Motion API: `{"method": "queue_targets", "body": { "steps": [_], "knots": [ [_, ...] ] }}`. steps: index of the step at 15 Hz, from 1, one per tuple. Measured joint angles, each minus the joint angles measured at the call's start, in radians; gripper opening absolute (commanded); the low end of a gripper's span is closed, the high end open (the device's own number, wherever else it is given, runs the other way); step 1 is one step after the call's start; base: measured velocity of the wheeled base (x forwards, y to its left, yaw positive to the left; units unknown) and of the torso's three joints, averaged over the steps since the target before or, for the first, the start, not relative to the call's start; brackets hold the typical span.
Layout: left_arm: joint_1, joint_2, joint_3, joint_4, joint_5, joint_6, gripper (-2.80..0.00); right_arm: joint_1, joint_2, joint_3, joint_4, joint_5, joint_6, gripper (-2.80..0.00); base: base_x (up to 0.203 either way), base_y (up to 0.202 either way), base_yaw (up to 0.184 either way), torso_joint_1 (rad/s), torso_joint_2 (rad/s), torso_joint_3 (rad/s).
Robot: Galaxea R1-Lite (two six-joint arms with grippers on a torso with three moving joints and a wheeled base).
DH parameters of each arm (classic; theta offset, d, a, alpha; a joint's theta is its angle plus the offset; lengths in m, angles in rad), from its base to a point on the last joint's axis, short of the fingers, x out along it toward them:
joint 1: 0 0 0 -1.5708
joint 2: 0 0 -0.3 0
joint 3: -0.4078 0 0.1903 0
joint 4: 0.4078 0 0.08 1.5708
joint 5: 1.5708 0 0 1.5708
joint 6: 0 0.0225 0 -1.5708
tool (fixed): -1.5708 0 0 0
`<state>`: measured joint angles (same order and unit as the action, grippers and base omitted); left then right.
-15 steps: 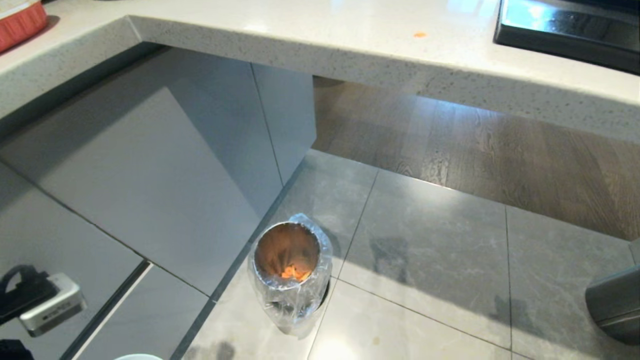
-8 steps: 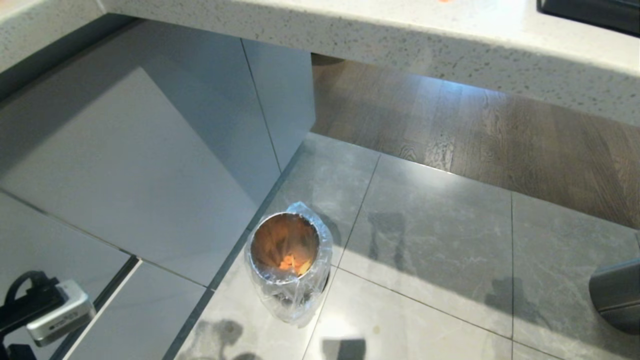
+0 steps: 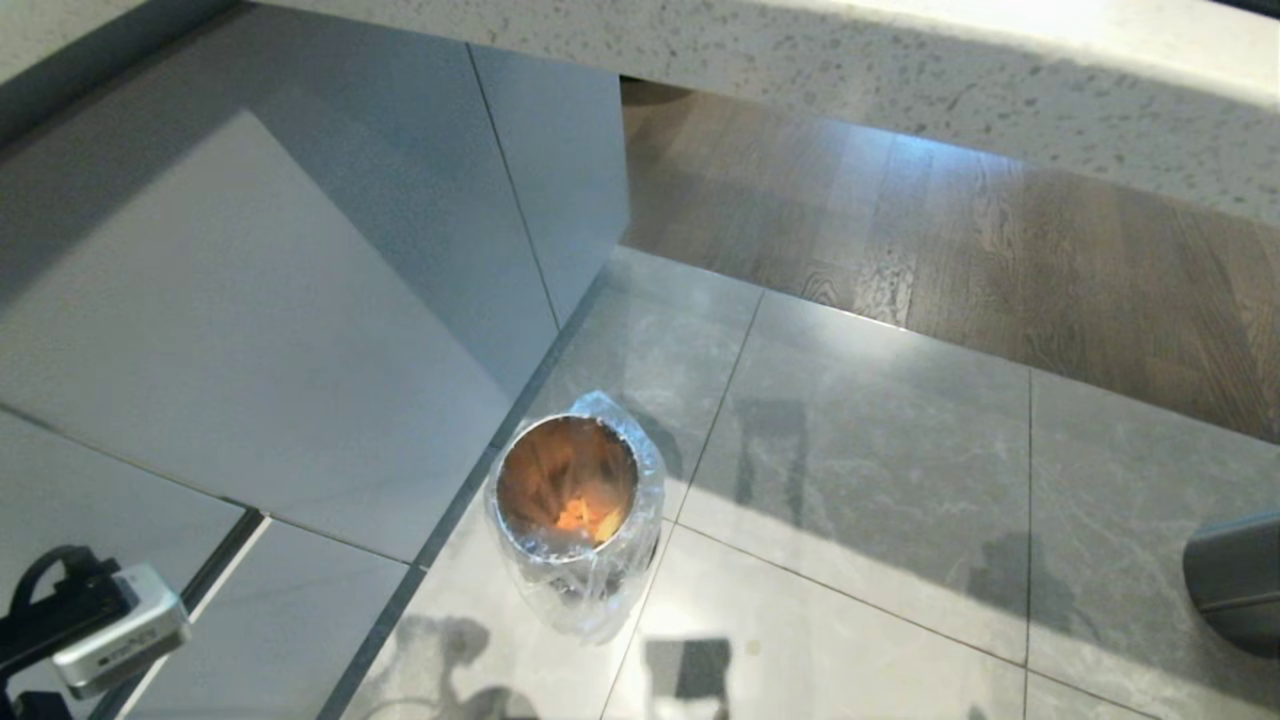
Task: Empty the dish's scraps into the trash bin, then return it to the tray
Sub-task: Move the bowl over the trash can
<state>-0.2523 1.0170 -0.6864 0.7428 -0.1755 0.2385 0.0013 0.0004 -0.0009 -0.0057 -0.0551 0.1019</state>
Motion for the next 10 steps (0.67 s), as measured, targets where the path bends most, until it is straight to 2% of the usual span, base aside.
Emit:
{"method": "queue_targets", "body": {
  "steps": [10],
  "knots": [
    [-0.013, 0.002, 0.01, -0.001, 0.0, -0.002, -2.8, 0.0, 0.0, 0.0, 0.0, 0.0, 0.0, -2.8, 0.0, 0.0, 0.0, 0.004, 0.0, -0.194]
  ]
}}
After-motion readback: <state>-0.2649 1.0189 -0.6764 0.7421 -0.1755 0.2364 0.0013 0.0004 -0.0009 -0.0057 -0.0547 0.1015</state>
